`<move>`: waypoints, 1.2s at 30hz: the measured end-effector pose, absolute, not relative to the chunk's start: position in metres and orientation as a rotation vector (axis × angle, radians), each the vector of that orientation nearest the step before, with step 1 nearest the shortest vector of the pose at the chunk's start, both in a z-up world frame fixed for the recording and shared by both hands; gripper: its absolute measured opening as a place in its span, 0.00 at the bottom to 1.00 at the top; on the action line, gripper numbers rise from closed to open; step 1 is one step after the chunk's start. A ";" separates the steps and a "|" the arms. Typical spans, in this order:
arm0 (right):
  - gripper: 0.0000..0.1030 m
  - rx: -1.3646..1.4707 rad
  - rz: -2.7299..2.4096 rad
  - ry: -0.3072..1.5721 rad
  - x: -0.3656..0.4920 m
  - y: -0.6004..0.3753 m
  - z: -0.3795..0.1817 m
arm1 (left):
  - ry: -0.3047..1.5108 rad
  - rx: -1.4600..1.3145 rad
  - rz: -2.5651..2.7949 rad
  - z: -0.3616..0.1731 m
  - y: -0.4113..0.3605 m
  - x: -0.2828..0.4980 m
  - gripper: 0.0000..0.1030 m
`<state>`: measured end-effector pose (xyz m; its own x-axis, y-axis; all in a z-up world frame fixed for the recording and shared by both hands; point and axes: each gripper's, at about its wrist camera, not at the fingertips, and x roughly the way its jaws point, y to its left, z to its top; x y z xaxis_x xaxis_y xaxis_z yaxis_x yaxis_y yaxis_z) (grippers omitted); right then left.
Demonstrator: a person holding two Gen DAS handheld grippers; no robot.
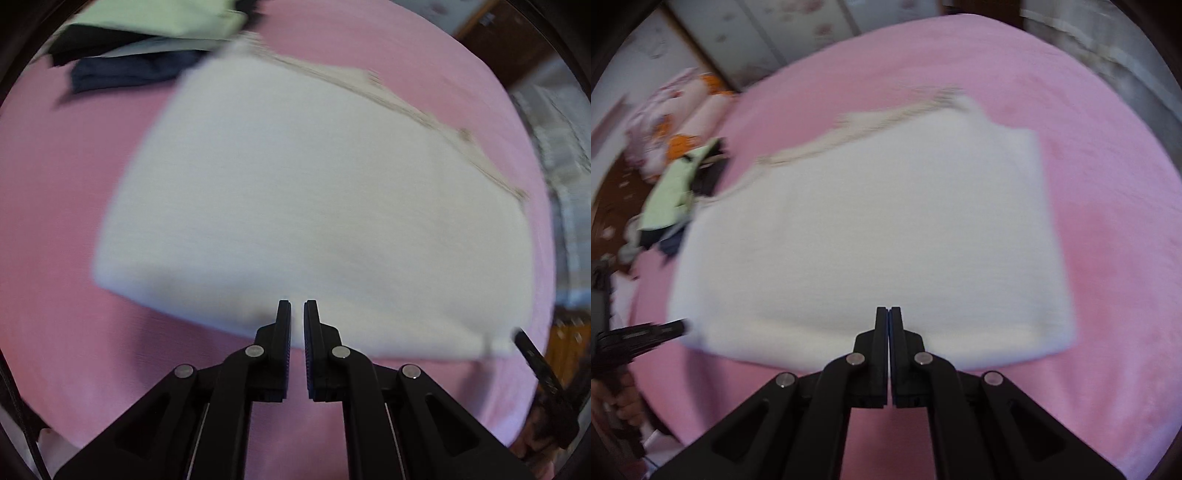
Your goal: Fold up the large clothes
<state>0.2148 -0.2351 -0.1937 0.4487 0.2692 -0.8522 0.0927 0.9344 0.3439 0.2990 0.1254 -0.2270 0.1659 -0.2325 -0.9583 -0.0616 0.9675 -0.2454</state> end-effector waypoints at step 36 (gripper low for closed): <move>0.00 0.376 0.315 1.080 0.411 -0.157 -0.253 | 1.261 -0.402 -0.295 -0.291 0.027 0.488 0.03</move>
<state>0.4113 -0.1568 -0.2530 0.4376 0.4270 -0.7913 -0.0659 0.8929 0.4454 0.4877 0.0270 -0.2909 0.2824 -0.4296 -0.8577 -0.0042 0.8935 -0.4489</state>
